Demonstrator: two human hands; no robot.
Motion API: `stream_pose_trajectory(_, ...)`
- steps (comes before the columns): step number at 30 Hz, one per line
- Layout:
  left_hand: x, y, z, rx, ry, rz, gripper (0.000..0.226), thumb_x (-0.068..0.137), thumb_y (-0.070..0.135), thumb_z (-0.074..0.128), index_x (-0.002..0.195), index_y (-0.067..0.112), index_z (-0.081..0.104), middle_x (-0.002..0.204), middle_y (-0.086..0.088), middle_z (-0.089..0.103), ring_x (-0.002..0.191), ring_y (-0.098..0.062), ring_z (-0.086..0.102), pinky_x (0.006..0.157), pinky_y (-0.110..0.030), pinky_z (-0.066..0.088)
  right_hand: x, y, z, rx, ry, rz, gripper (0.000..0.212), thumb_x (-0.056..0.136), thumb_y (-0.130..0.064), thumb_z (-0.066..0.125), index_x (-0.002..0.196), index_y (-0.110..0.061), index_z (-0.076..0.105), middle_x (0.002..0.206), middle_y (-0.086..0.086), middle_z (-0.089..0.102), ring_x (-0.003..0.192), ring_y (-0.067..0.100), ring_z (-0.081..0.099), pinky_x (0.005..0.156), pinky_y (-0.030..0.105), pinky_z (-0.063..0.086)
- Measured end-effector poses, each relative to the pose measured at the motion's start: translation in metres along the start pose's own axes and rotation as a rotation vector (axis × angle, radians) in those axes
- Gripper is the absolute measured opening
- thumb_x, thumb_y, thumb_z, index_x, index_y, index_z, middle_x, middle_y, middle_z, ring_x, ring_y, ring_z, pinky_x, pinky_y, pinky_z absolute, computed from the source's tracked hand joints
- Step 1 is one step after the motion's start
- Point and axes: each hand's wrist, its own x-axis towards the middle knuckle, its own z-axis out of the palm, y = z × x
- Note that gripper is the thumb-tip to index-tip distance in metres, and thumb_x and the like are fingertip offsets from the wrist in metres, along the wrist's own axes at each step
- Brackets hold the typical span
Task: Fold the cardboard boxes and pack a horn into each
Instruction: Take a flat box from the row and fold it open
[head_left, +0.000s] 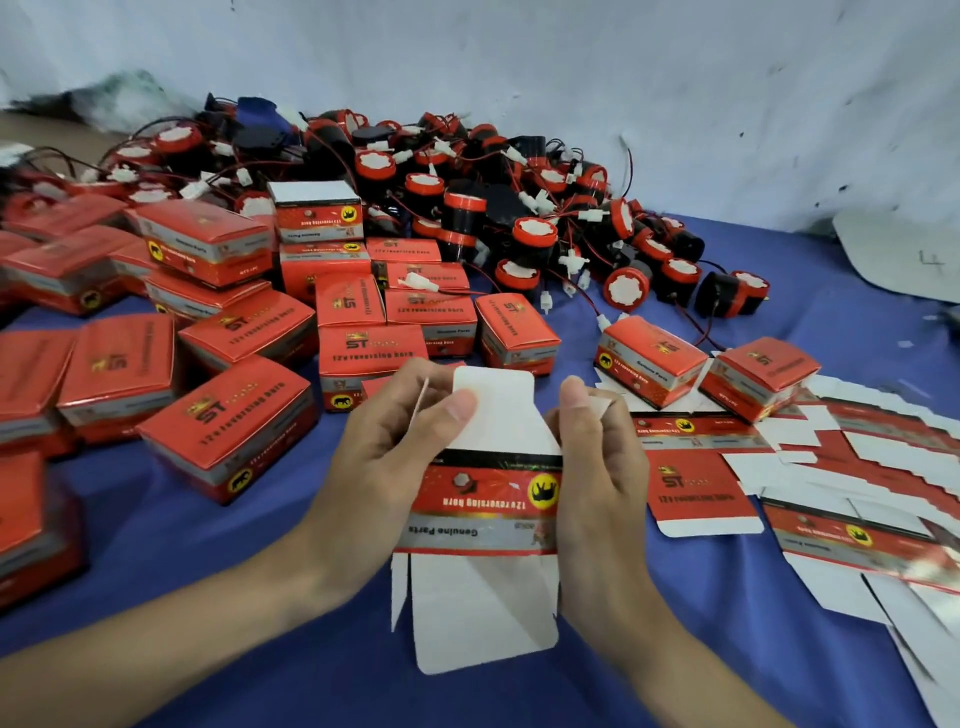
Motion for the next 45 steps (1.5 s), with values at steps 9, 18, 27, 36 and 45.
stream_pose_trajectory(9,-0.002,-0.003,-0.002,0.002,-0.146,-0.035,0.023,0.083,0.043,0.056,0.097,0.028,0.067,0.088,-0.003,0.07,0.079,-0.014,0.07,0.064,-0.019,0.054,0.006,0.002,-0.005,-0.13,-0.051,-0.071,0.02,0.079,-0.046,0.055,0.085,-0.027,0.062,0.069,-0.004,0.061,0.061,0.011,0.062,0.05,0.023,0.051)
stream_pose_trajectory(18,0.004,-0.002,-0.006,0.039,0.01,0.094,0.043,0.082,0.043,0.057,0.084,0.0,0.065,0.09,-0.028,0.057,0.077,-0.041,0.062,0.062,-0.037,0.055,0.003,-0.003,-0.008,-0.165,-0.396,-0.031,0.023,0.084,-0.035,0.058,0.103,-0.026,0.068,0.118,0.009,0.048,0.105,0.025,0.061,0.081,0.032,0.054)
stream_pose_trajectory(27,0.004,-0.001,-0.006,0.051,0.053,0.129,0.021,0.08,0.031,0.061,0.101,0.03,0.058,0.086,0.005,0.069,0.074,-0.015,0.07,0.054,-0.021,0.053,0.001,0.004,-0.01,-0.147,-0.315,-0.168,0.025,0.091,-0.021,0.057,0.075,-0.004,0.05,0.067,-0.005,0.054,0.06,0.004,0.058,0.055,0.016,0.046)
stream_pose_trajectory(36,0.003,-0.004,-0.003,0.096,0.138,0.165,0.006,0.077,0.024,0.06,0.074,0.025,0.064,0.076,0.006,0.065,0.068,-0.01,0.065,0.054,-0.019,0.05,0.001,0.005,-0.005,-0.213,-0.199,-0.27,0.021,0.086,-0.03,0.063,0.101,-0.017,0.058,0.067,-0.001,0.049,0.06,0.006,0.052,0.053,0.017,0.044)
stream_pose_trajectory(45,-0.008,-0.008,-0.002,0.224,-0.038,0.258,0.027,0.076,0.034,0.054,0.1,0.022,0.062,0.105,0.001,0.053,0.099,-0.015,0.059,0.079,-0.027,0.052,0.005,0.003,-0.007,-0.266,-0.131,-0.395,0.019,0.087,-0.025,0.058,0.077,-0.008,0.059,0.084,0.012,0.059,0.075,0.013,0.059,0.063,0.015,0.046)
